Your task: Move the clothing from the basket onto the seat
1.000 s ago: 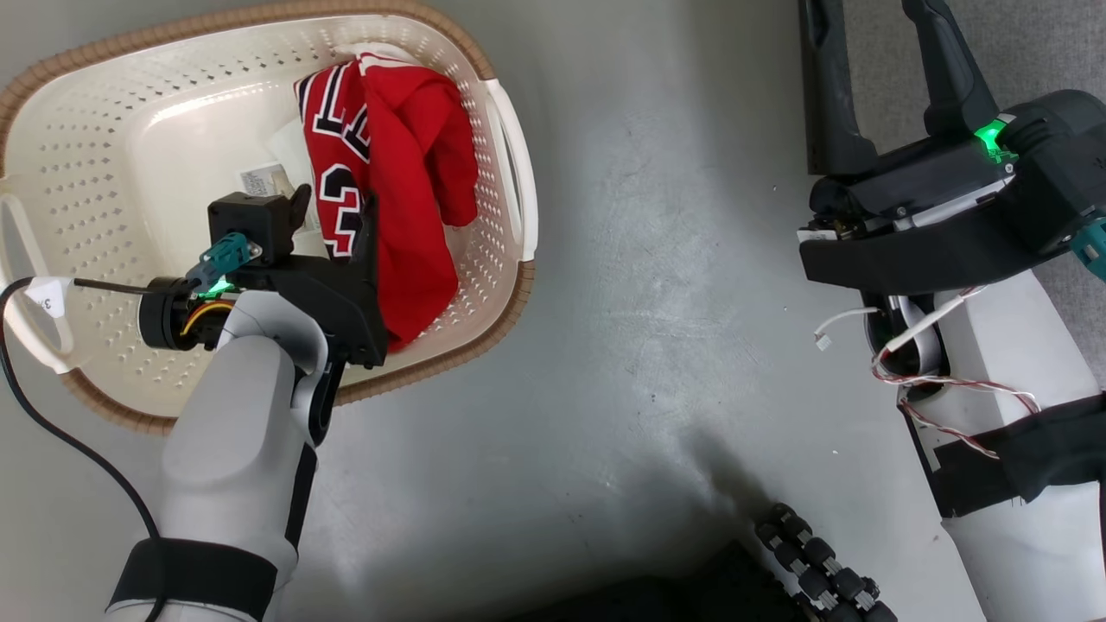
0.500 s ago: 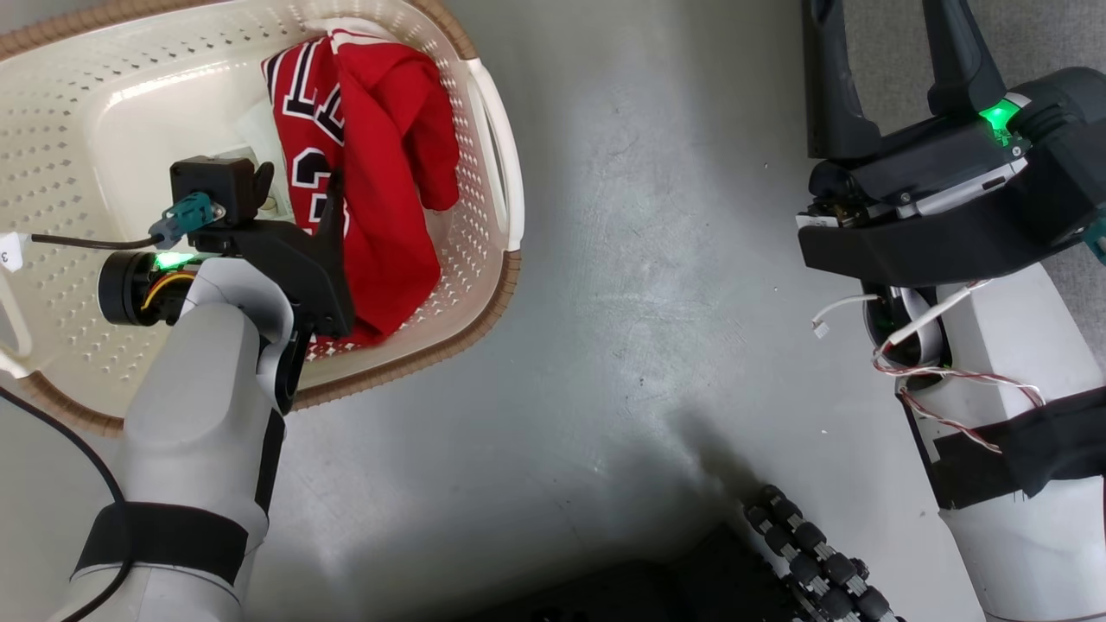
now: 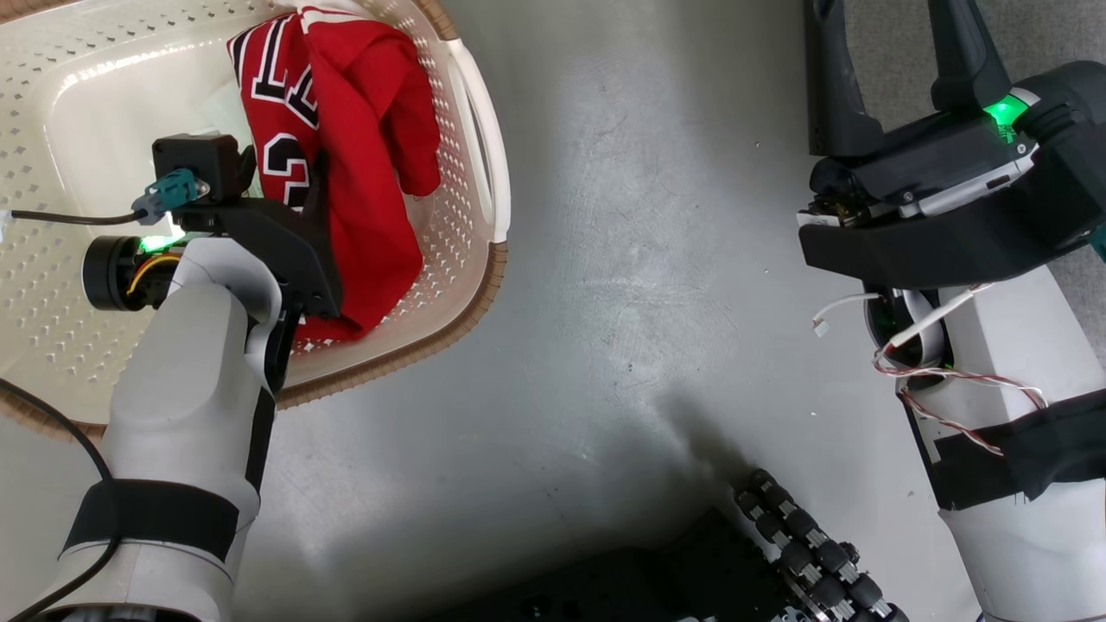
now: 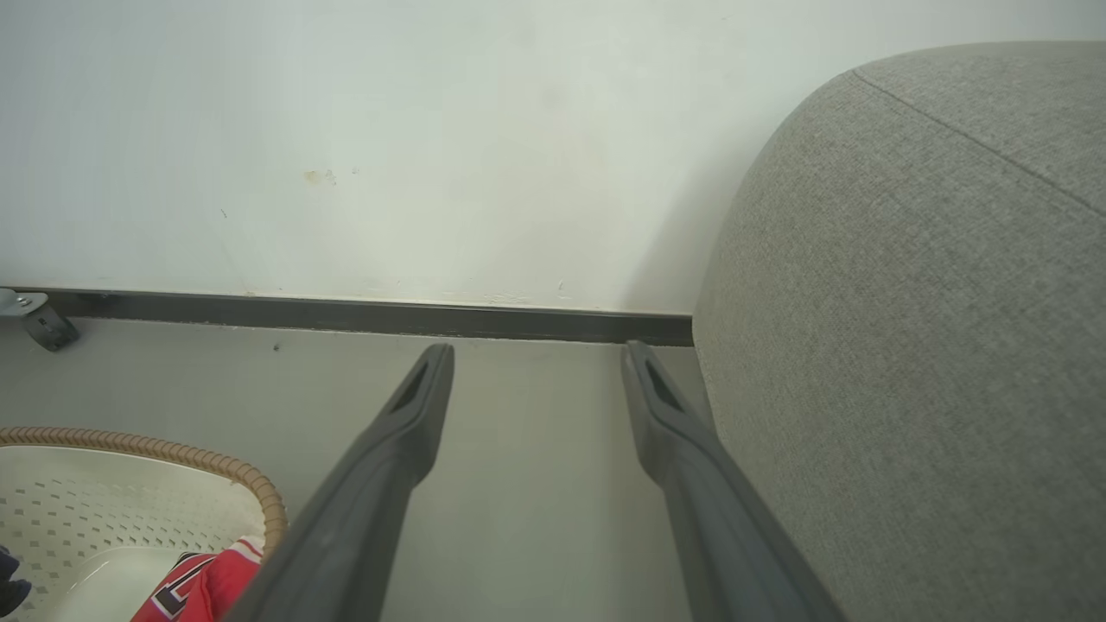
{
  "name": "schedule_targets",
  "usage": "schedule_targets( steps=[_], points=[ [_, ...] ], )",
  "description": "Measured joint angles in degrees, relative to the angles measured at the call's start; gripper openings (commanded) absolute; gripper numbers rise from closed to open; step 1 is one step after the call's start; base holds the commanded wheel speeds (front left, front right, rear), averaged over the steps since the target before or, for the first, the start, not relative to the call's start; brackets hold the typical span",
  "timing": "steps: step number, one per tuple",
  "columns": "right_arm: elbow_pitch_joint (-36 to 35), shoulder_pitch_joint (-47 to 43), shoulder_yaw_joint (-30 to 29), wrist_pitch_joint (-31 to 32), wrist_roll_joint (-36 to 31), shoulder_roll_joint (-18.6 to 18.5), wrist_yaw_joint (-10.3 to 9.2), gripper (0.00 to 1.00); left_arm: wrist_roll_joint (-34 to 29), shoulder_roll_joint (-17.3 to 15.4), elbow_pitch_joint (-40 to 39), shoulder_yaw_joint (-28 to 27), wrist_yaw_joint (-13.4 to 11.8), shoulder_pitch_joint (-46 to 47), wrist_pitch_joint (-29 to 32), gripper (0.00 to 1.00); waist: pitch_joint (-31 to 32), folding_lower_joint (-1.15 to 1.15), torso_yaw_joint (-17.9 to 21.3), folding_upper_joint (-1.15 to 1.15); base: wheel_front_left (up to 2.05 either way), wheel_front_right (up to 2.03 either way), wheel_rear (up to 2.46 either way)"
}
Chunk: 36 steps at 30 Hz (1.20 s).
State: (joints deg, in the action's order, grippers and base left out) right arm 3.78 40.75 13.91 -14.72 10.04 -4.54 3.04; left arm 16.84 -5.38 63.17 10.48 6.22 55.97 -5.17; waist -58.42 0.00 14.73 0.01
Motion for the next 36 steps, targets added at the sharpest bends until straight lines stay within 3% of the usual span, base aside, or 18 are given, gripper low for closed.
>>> schedule_targets(
  steps=[2,3,4,18,36],
  points=[
    [-0.1,0.0,0.0,0.0,0.0,0.0,0.0,1.0,0.0,0.0,0.6,0.0,-0.2,0.1,-0.1,1.0,-0.1,0.0,0.0,0.0,0.0,0.0,0.0],
    [-0.1,0.0,-0.1,0.0,0.0,0.0,0.0,1.0,0.0,0.0,0.8,0.0,-0.2,0.2,-0.1,0.57,-0.1,0.0,0.0,0.0,0.0,0.0,0.0],
    [-0.2,-0.1,-0.1,0.0,0.0,0.0,0.0,1.0,0.0,0.0,0.9,0.2,-0.2,0.3,-0.5,0.0,-0.1,0.0,0.0,0.0,0.0,0.0,0.0],
    [1.7,-0.2,-1.1,0.0,-0.1,0.0,0.51,1.0,0.3,1.4,3.3,0.6,-0.1,-0.4,-6.0,0.0,3.5,0.0,-1.3,0.0,0.0,0.0,0.0],
    [7.7,-0.5,-3.0,0.0,-0.3,-0.2,1.21,1.0,0.8,2.3,4.4,1.6,0.9,-5.3,-8.7,0.0,13.7,0.0,-3.0,-0.01,0.0,0.0,0.0]
  ],
)
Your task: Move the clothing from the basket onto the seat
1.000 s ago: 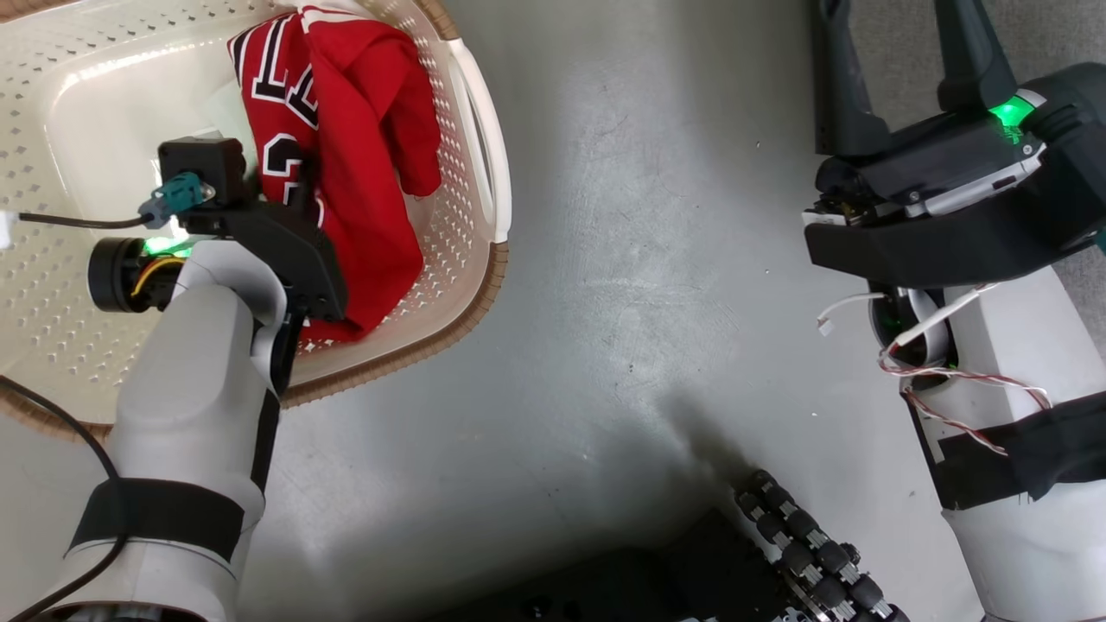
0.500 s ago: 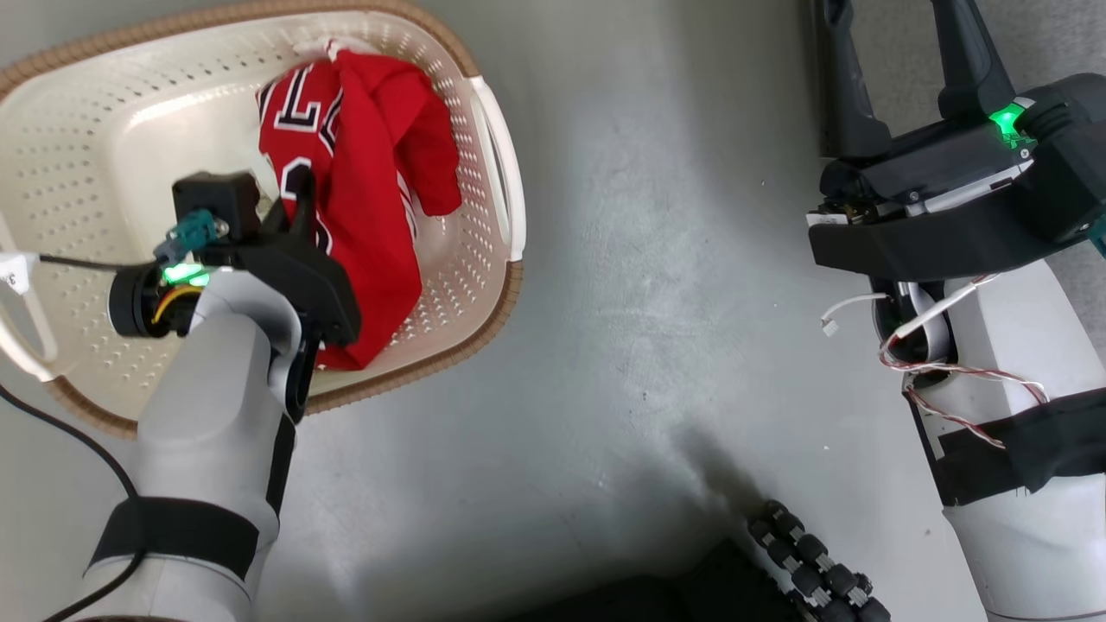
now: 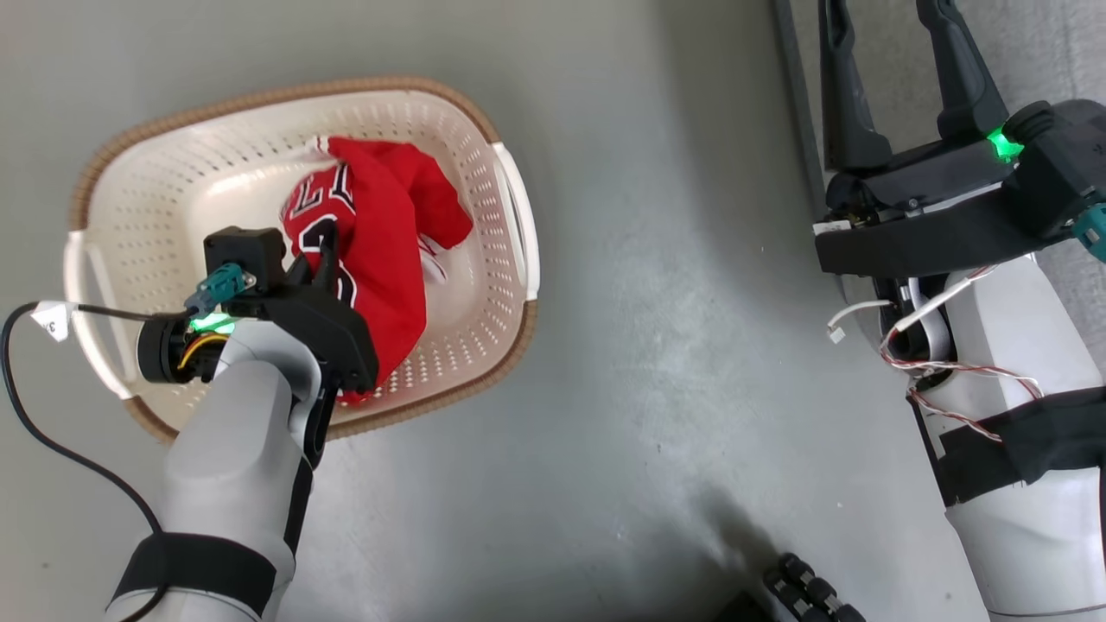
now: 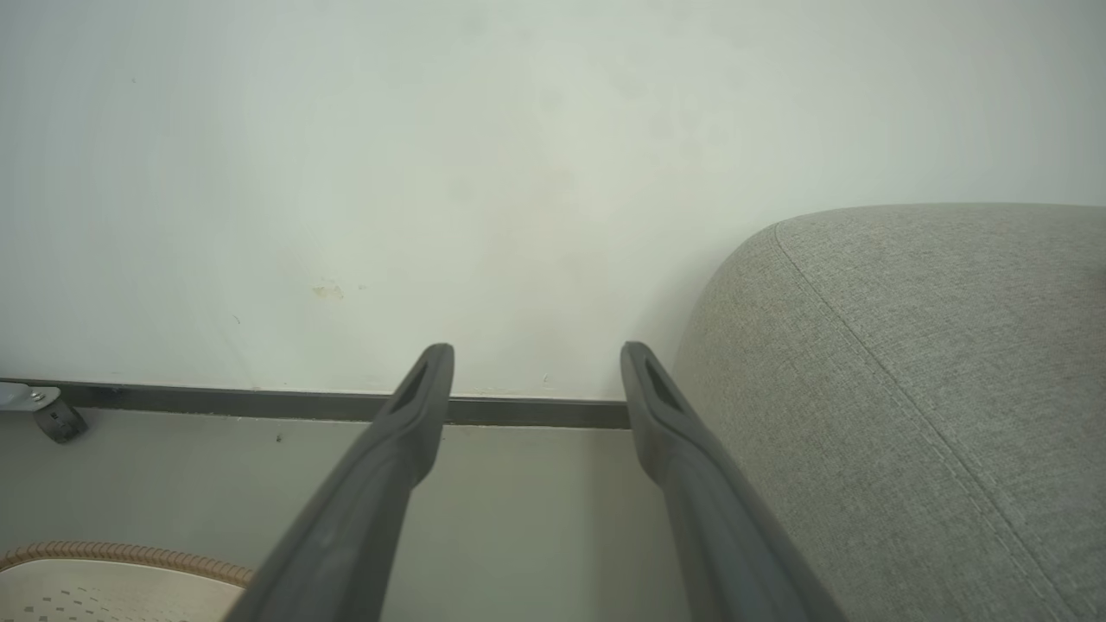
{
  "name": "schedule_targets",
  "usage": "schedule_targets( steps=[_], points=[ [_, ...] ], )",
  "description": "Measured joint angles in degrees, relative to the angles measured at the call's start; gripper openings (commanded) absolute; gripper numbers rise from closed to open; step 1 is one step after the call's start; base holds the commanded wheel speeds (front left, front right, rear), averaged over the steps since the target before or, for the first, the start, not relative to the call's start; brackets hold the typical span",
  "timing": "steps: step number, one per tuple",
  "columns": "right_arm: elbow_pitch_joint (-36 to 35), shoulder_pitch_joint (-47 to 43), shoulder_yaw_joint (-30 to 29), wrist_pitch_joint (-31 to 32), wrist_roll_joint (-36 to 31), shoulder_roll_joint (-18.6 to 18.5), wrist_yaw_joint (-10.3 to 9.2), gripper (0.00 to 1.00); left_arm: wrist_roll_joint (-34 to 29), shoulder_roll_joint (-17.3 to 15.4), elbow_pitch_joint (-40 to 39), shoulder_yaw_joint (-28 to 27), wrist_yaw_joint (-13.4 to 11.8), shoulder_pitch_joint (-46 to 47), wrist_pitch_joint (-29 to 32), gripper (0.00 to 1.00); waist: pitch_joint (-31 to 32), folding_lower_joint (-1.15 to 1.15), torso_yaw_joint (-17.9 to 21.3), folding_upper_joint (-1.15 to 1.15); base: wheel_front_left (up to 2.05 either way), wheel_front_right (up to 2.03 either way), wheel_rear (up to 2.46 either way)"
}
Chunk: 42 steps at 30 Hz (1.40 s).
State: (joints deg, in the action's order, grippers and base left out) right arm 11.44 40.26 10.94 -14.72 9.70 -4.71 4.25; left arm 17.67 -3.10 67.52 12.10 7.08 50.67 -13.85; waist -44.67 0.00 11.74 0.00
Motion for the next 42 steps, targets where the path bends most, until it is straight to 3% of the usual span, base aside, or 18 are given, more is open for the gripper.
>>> schedule_targets(
  steps=[13,42],
  points=[
    [3.1,-2.6,0.3,0.0,0.0,0.0,0.4,1.0,1.0,0.8,-0.6,0.6,0.1,-4.8,-0.4,0.0,8.1,0.0,-2.0,0.0,0.0,0.0,0.0],
    [9.0,-10.9,-1.8,0.0,0.5,-1.0,1.41,1.0,3.9,1.3,-12.9,-0.6,0.1,-16.9,-0.4,0.0,25.7,0.0,-9.4,0.0,0.0,0.0,0.0]
  ],
)
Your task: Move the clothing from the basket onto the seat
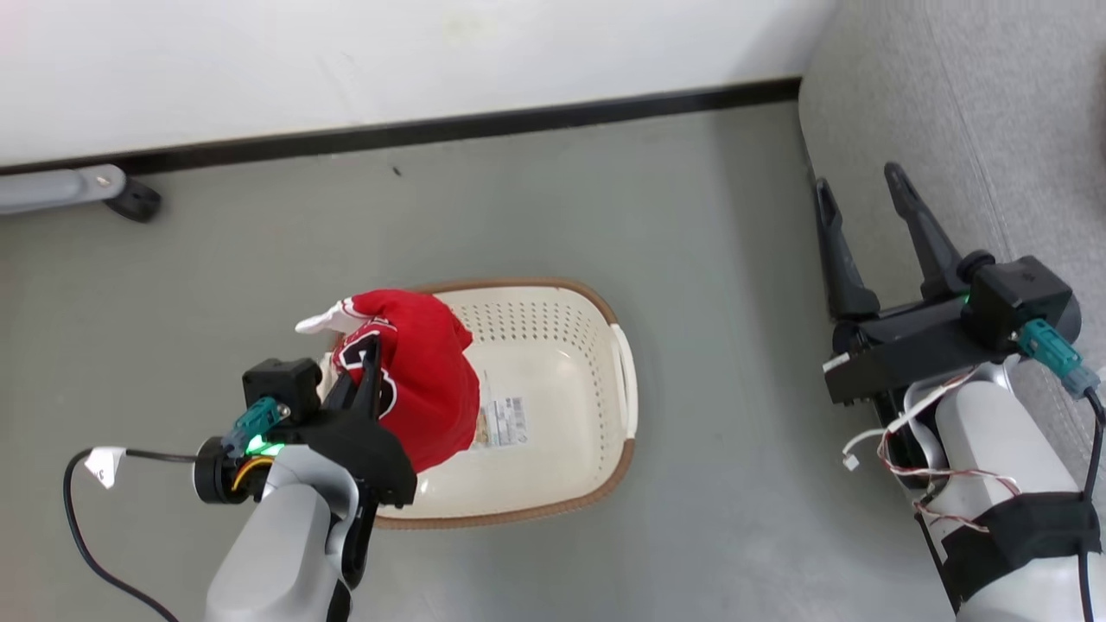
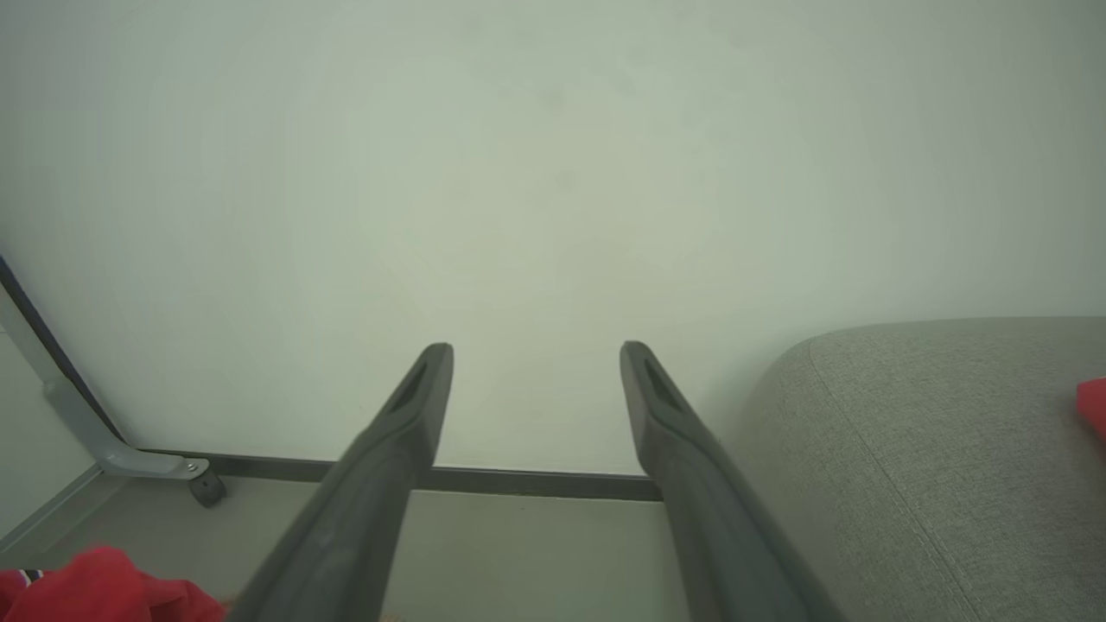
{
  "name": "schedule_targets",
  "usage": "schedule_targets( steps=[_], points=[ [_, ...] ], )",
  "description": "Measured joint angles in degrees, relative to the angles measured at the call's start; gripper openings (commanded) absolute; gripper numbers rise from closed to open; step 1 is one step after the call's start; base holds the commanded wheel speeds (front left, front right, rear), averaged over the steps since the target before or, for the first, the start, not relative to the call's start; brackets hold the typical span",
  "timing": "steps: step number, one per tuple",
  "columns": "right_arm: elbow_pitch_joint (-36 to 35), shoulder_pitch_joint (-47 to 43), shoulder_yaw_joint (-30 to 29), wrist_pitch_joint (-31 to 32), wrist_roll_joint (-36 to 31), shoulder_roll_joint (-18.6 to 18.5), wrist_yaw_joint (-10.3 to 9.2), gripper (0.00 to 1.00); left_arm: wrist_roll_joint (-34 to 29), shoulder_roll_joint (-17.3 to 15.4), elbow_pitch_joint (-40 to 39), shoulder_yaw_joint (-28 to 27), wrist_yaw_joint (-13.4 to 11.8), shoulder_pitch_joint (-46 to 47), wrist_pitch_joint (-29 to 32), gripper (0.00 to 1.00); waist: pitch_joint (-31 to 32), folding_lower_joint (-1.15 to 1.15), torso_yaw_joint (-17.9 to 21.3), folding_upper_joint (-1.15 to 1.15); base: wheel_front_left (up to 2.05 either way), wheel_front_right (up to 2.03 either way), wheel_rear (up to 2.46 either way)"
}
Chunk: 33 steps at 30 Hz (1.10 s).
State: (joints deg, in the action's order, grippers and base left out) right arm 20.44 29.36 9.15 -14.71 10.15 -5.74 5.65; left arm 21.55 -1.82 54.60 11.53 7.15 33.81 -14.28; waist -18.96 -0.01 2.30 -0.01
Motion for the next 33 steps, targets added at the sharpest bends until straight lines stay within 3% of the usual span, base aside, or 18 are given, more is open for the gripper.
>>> schedule_targets(
  steps=[16,33],
  points=[
    [1.6,-5.1,0.1,0.0,0.5,0.2,0.41,1.0,-0.6,0.0,-10.4,-2.5,-0.7,-6.8,0.0,0.0,8.5,0.0,-5.1,0.0,0.0,0.0,0.0],
    [1.3,-6.4,0.6,0.0,1.0,0.7,0.82,1.0,-3.5,-1.7,-28.1,-6.2,-1.4,-10.9,0.0,0.0,11.4,0.01,-8.3,0.0,0.0,0.0,0.0]
  ],
)
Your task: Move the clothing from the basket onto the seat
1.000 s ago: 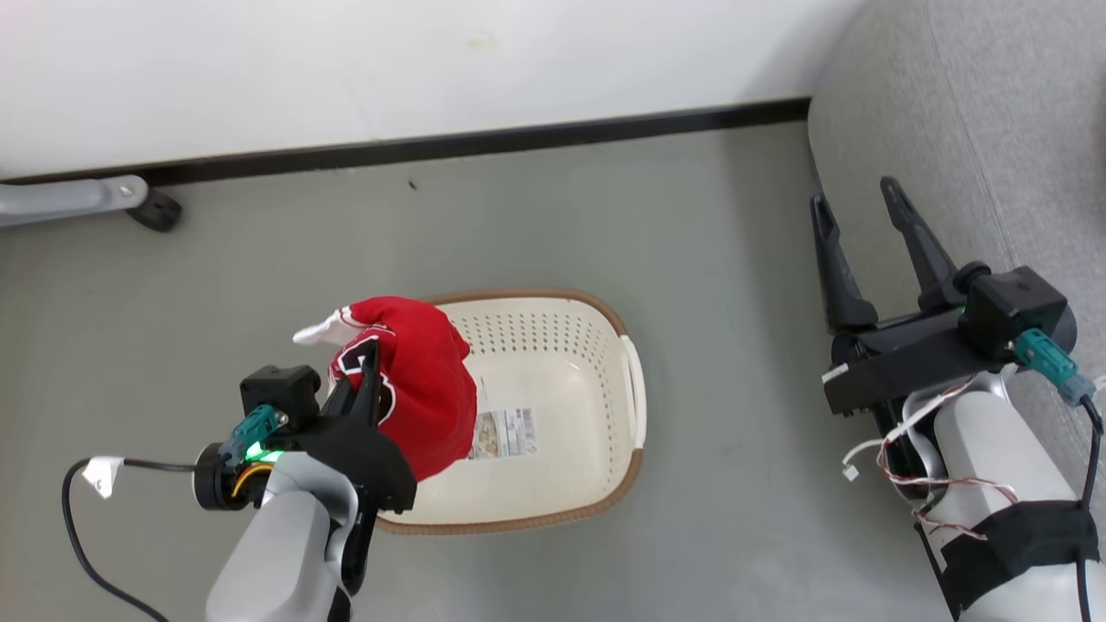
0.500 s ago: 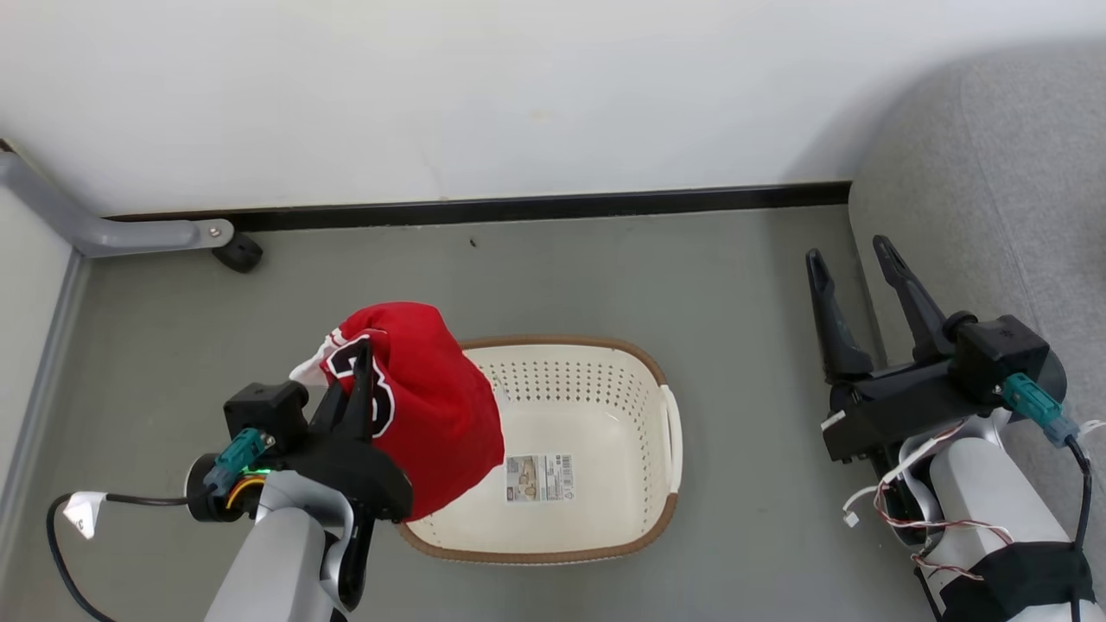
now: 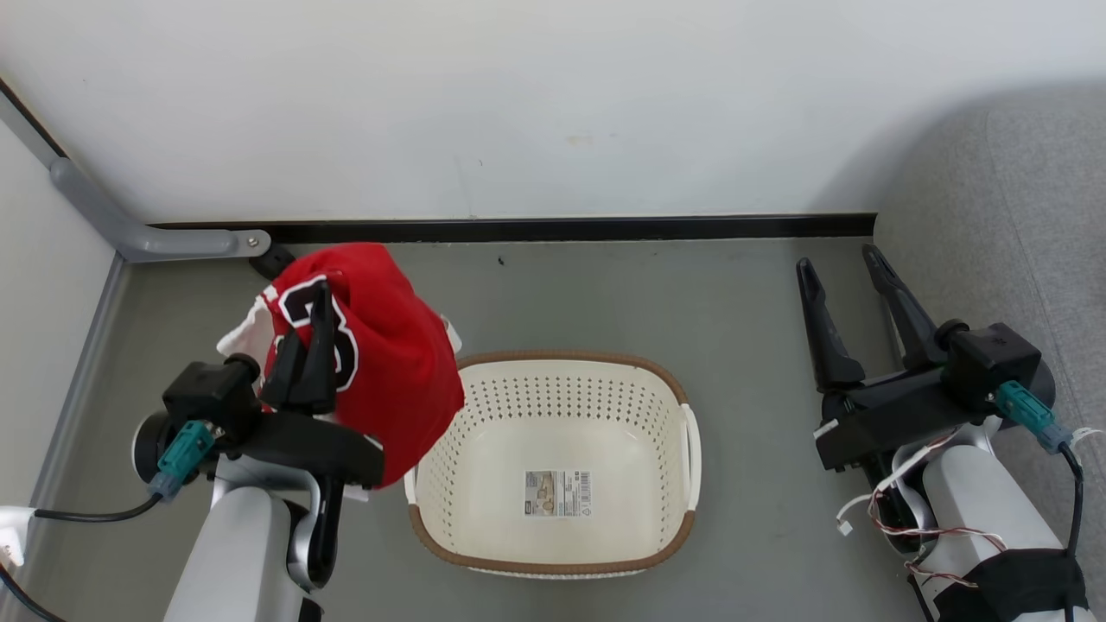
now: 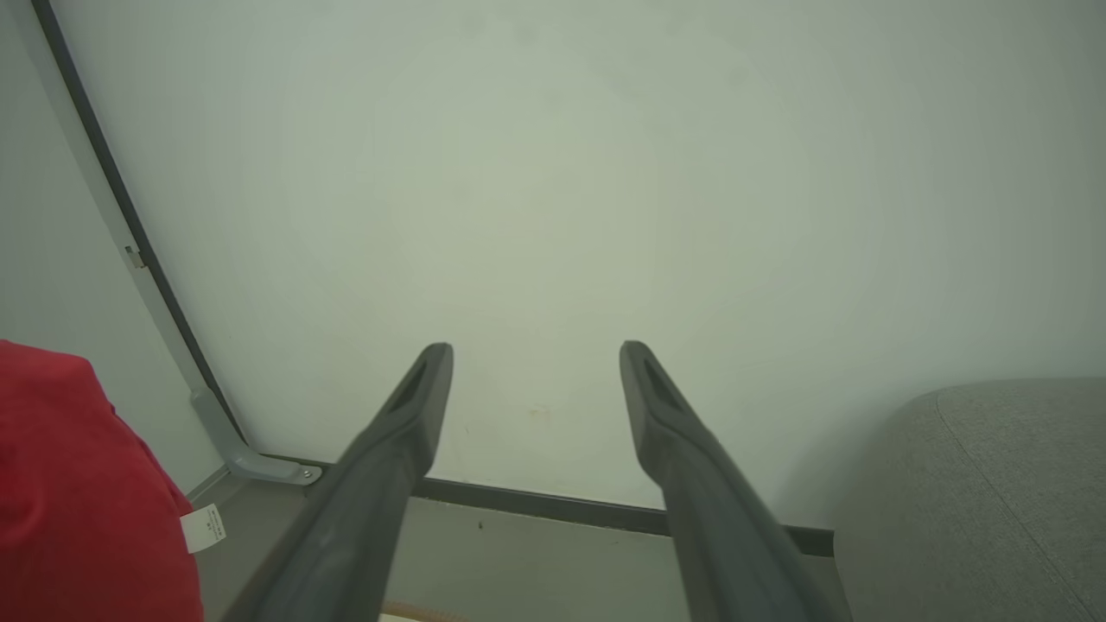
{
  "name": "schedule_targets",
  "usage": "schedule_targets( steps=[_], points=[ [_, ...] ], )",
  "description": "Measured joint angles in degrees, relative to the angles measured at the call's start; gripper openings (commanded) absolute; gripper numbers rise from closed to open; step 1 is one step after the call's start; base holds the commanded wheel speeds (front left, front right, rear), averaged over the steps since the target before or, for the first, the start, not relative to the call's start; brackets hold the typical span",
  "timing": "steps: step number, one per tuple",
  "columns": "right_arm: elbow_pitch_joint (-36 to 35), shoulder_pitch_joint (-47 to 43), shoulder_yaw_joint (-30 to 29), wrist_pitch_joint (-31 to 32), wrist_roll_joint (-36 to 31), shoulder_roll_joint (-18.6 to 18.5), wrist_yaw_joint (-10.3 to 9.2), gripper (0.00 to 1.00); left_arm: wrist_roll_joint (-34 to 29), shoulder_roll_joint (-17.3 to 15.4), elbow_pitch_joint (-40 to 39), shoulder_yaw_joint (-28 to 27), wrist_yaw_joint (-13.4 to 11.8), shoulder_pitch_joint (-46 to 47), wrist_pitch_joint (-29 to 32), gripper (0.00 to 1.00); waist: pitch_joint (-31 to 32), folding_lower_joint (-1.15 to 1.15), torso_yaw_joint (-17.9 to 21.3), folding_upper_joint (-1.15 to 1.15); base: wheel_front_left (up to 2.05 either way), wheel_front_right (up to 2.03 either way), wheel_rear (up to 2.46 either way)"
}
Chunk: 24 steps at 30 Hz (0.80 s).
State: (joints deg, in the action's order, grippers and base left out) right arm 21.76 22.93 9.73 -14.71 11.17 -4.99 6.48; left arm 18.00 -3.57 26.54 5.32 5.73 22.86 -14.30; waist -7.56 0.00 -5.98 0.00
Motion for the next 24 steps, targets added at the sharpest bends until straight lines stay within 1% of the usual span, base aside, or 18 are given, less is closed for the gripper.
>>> schedule_targets(
  steps=[14,24],
  points=[
    [1.2,-0.1,0.1,0.0,0.1,0.3,0.1,1.0,-1.9,0.2,-17.1,-0.1,0.3,-2.1,0.0,0.0,1.3,0.0,-0.6,0.0,0.0,0.0,0.0],
    [1.8,-0.4,0.6,0.0,0.5,0.5,0.1,1.0,-3.1,0.2,-25.2,2.4,0.7,-2.2,-0.2,0.0,1.9,0.0,-0.6,0.01,0.0,0.0,0.0]
  ],
)
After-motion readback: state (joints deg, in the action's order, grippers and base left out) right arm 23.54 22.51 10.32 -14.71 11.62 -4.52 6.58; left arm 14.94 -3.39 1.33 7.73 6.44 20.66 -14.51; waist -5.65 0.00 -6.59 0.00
